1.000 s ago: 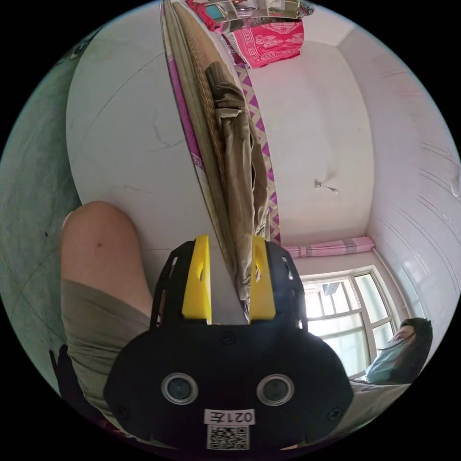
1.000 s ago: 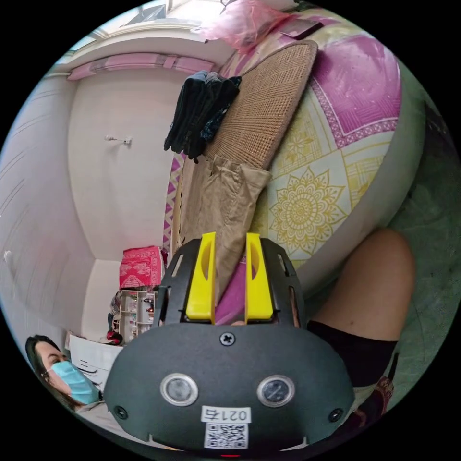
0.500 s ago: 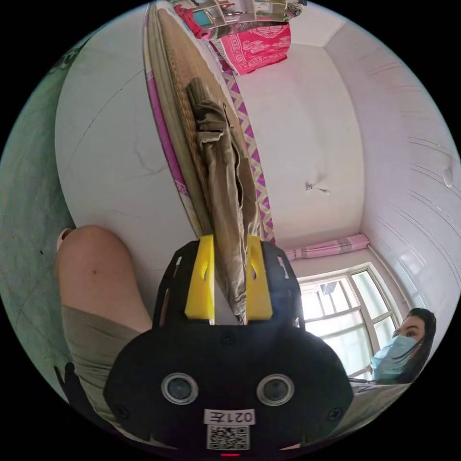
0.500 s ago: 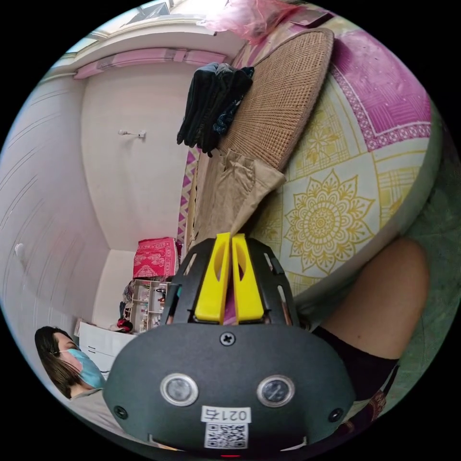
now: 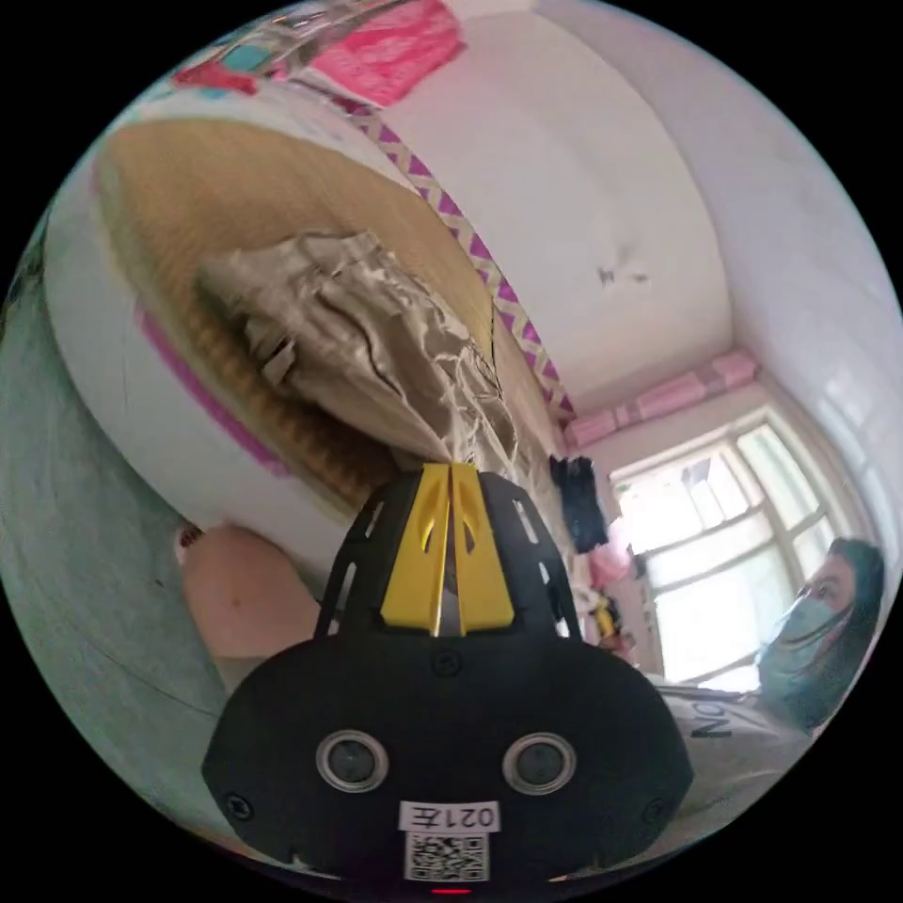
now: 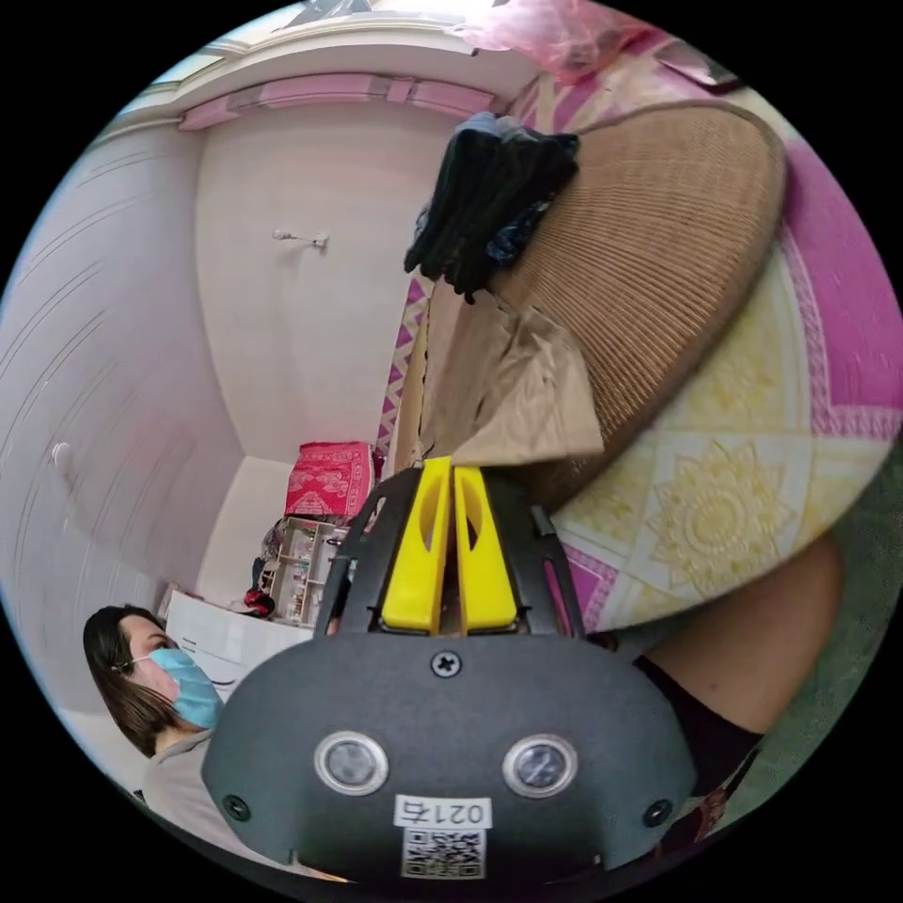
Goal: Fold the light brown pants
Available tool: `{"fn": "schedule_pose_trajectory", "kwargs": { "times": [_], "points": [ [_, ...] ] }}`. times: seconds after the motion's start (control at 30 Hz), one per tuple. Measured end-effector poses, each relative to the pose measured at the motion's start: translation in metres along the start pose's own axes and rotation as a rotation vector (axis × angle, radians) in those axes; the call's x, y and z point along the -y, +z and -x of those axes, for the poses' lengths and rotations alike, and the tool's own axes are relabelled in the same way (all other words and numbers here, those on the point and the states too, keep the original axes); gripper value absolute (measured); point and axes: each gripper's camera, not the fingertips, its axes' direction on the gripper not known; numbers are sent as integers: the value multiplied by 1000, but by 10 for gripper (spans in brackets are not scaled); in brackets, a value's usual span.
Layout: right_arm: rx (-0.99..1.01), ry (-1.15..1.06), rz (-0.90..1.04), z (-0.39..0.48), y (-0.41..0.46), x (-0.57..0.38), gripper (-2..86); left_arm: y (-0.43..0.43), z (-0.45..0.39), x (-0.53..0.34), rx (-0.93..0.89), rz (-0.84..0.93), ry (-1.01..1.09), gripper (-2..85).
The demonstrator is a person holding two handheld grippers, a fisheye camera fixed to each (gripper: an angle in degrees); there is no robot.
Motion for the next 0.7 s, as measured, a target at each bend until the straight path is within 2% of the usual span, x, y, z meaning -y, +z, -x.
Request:
{"fn": "schedule_pose_trajectory", "kwargs": {
  "times": [0.13, 0.23, 0.37, 0.53, 0.7],
  "points": [
    [11, -148, 49, 54, 27, 54, -7, 46, -93, 96, 200, 115, 338, -9],
    [-13, -251, 72, 92, 63, 106, -8, 99, -140, 174, 264, 156, 469, -9],
    [-83, -249, 146, 102, 144, 192, -7, 198, -154, 285, 265, 260, 452, -9],
    [-222, -140, 225, 67, 249, 273, -6, 395, -113, 421, 352, 470, 341, -9],
    [-326, -62, 254, 39, 321, 317, -5, 521, -67, 463, 481, 554, 298, -9]
  ]
}}
